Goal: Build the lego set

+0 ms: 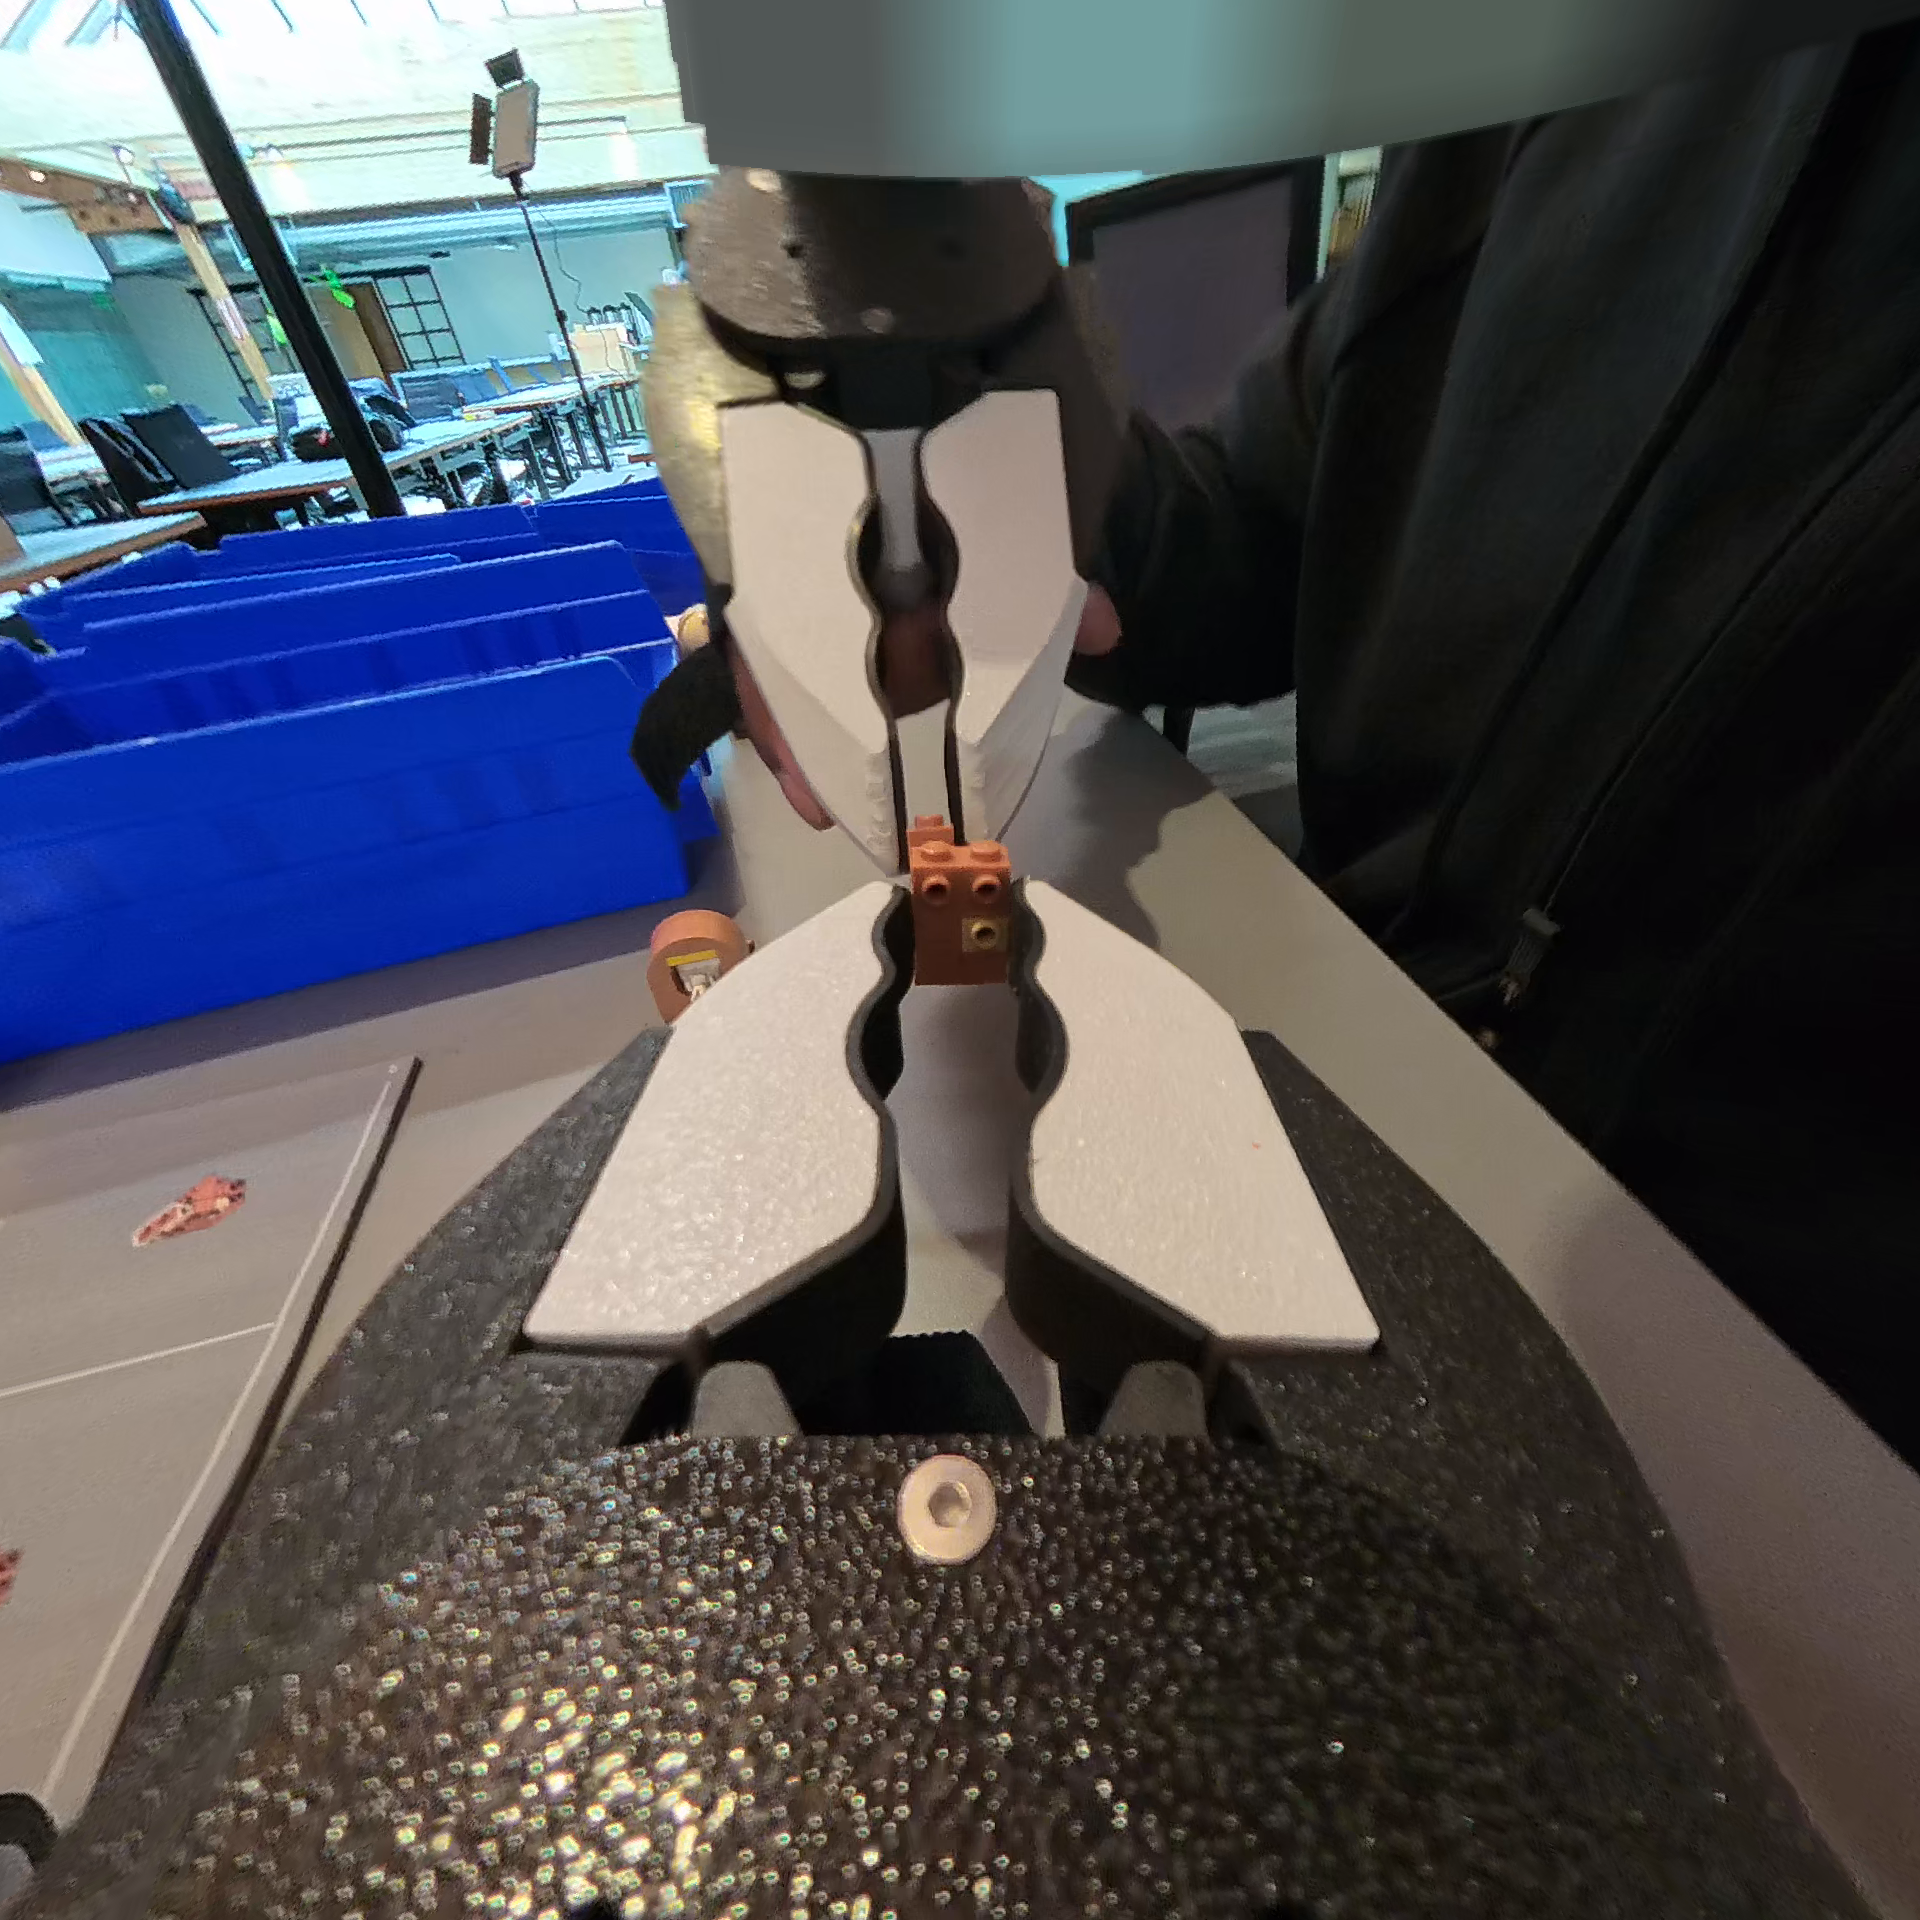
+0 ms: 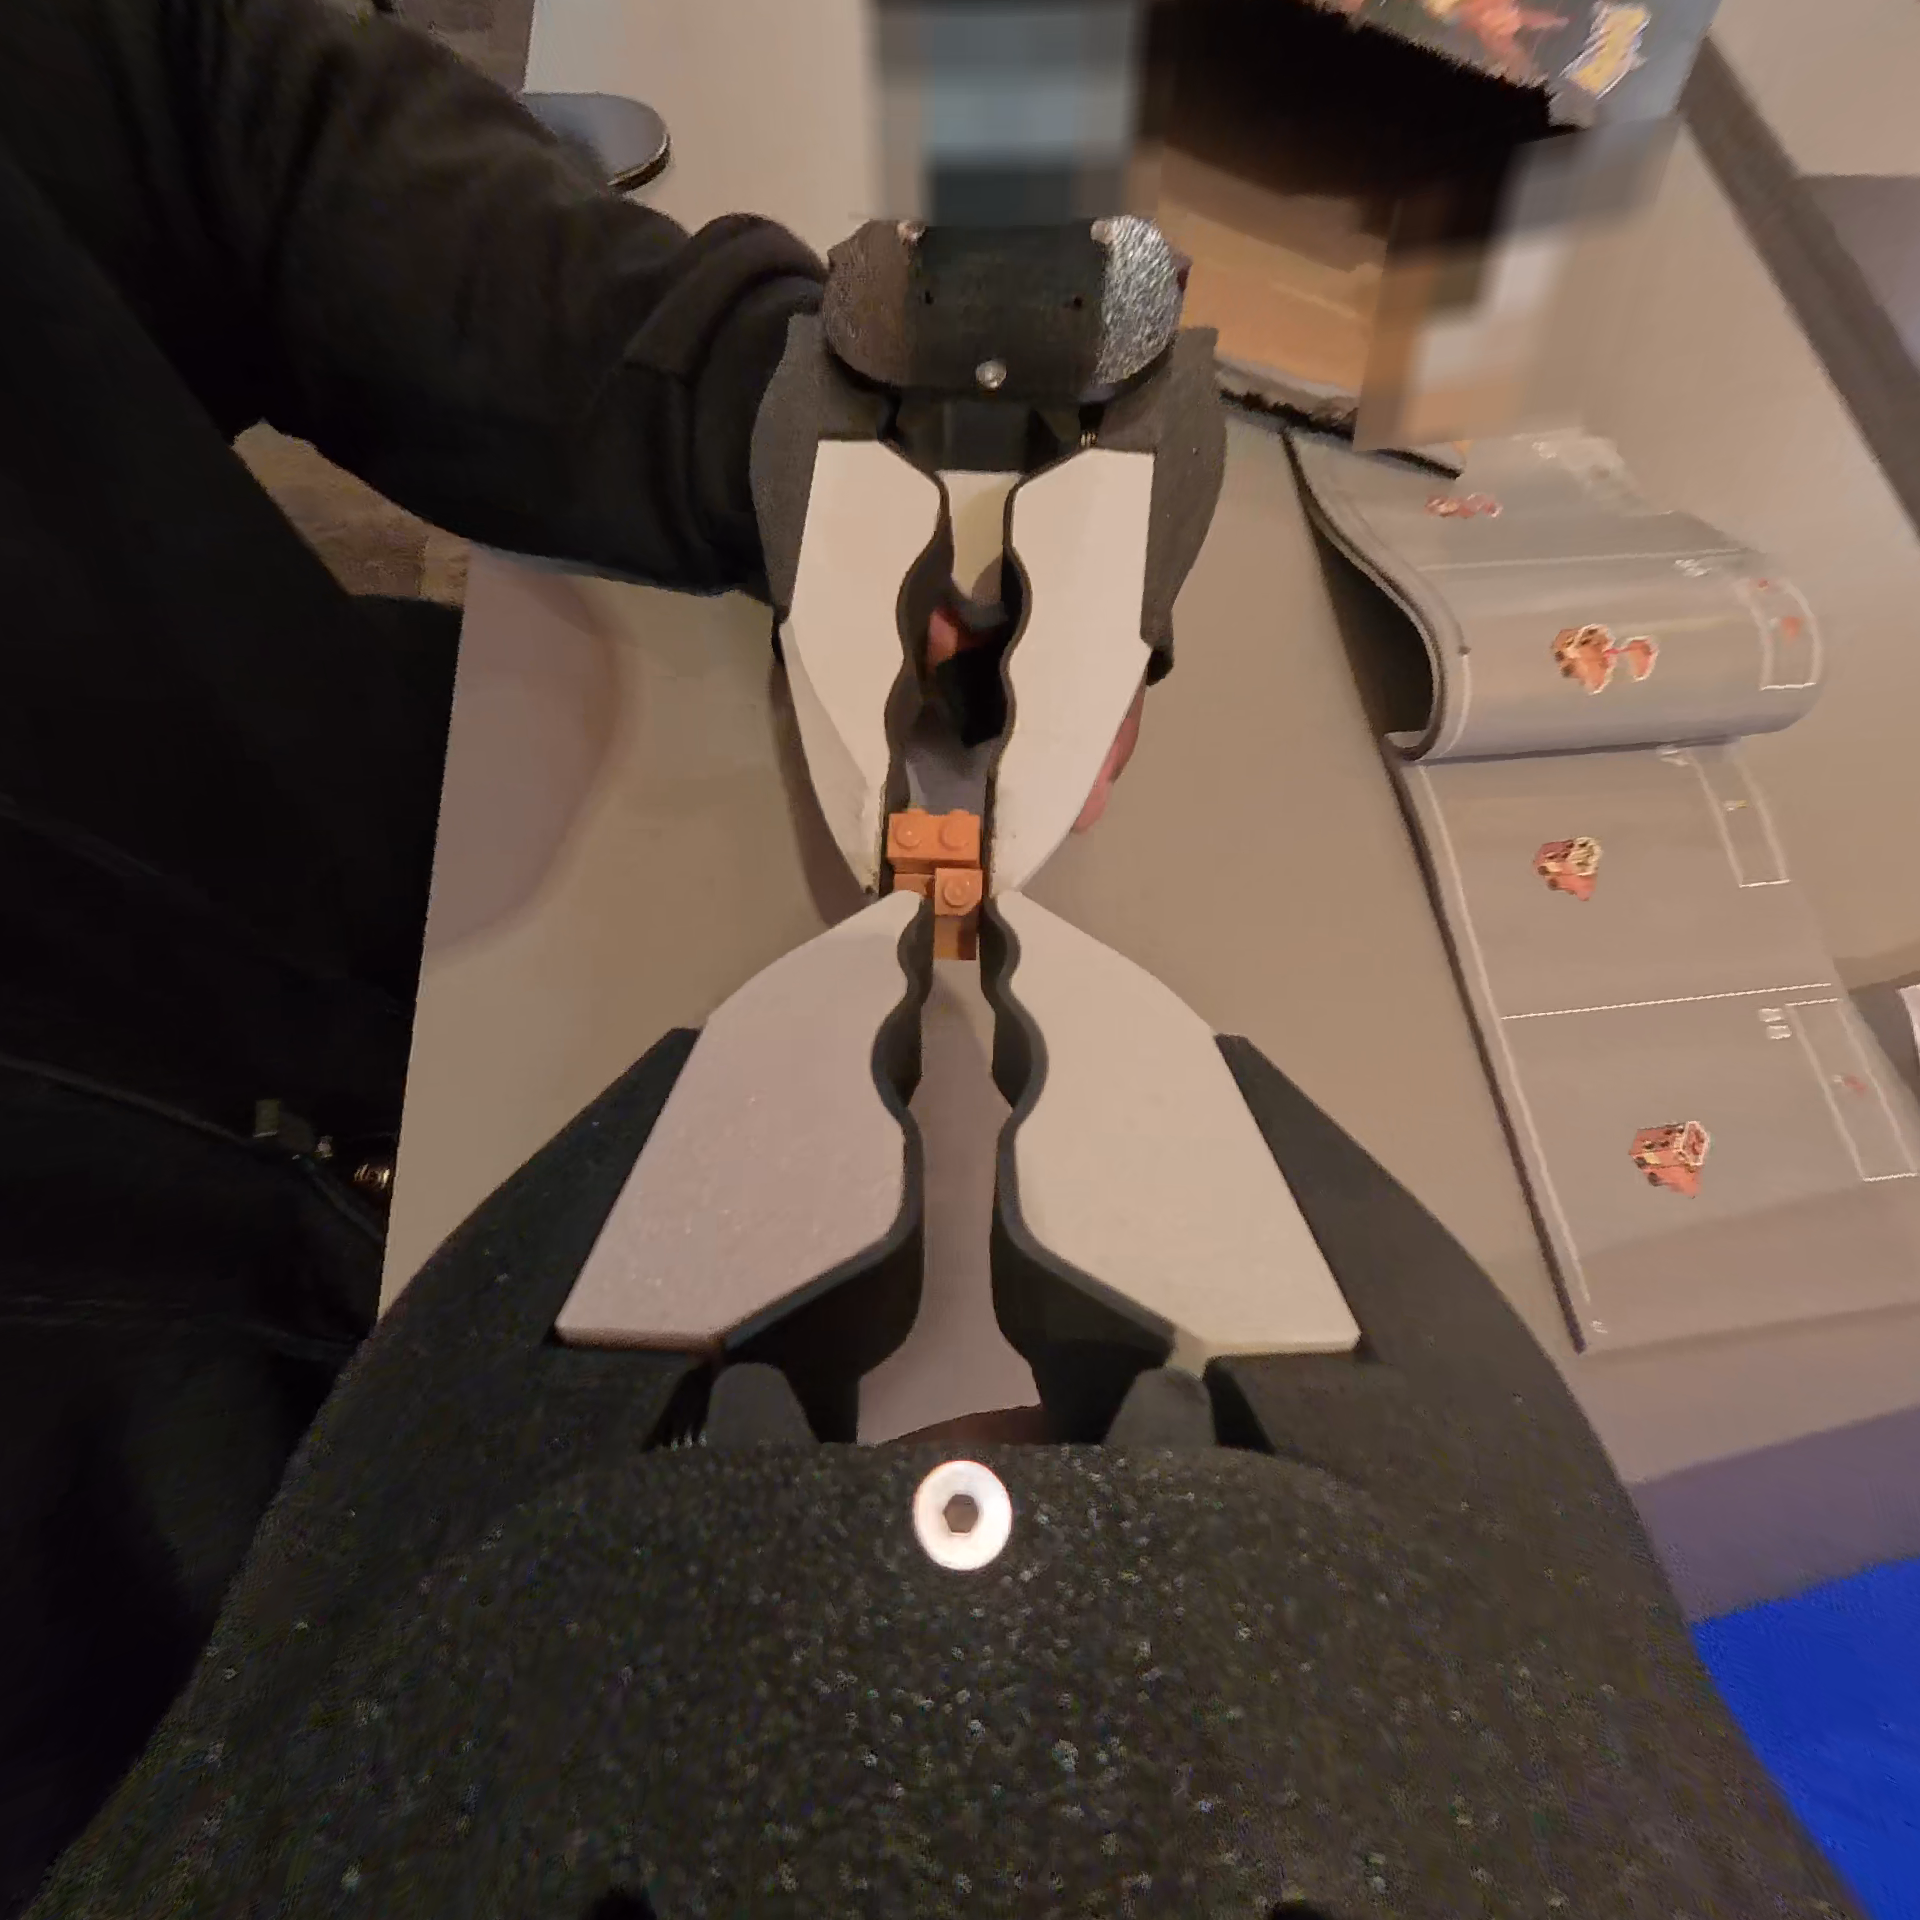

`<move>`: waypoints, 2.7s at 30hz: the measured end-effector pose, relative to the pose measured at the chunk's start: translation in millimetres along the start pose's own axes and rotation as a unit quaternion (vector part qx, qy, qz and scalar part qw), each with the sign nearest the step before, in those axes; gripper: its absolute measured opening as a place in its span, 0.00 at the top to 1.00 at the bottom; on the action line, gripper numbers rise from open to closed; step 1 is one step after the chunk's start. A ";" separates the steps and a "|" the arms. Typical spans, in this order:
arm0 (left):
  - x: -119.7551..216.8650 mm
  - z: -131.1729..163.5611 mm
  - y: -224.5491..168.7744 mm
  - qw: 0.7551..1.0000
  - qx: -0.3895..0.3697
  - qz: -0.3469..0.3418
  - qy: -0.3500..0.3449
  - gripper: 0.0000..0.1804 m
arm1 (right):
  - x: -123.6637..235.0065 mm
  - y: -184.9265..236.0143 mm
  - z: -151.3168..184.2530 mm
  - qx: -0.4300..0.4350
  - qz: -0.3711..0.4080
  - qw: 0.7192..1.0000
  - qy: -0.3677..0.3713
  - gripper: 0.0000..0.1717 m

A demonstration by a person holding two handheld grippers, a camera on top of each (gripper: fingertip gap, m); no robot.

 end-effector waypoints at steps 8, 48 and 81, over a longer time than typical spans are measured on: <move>-5.1 3.2 -1.4 0.999 -0.015 -0.011 0.035 0.91 | -3.1 -2.7 0.5 0.015 -0.018 0.998 0.059 0.96; 10.4 -3.4 13.8 0.996 0.066 -0.032 -0.050 0.91 | 4.4 -15.7 -7.4 0.025 0.006 0.999 -0.031 0.84; 16.2 3.8 37.2 0.913 0.366 0.024 -0.176 0.91 | -19.9 -21.1 4.4 0.325 0.234 0.907 -0.133 0.86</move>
Point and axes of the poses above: each gripper's, where its closed fingertips meet, x back along the fingers, z out of its underside, y = z × x across the jaws, the point moved 8 cm from there along x, back along the fingers, and after that the axes turned 1 degree about x, right-handed, at the moved point
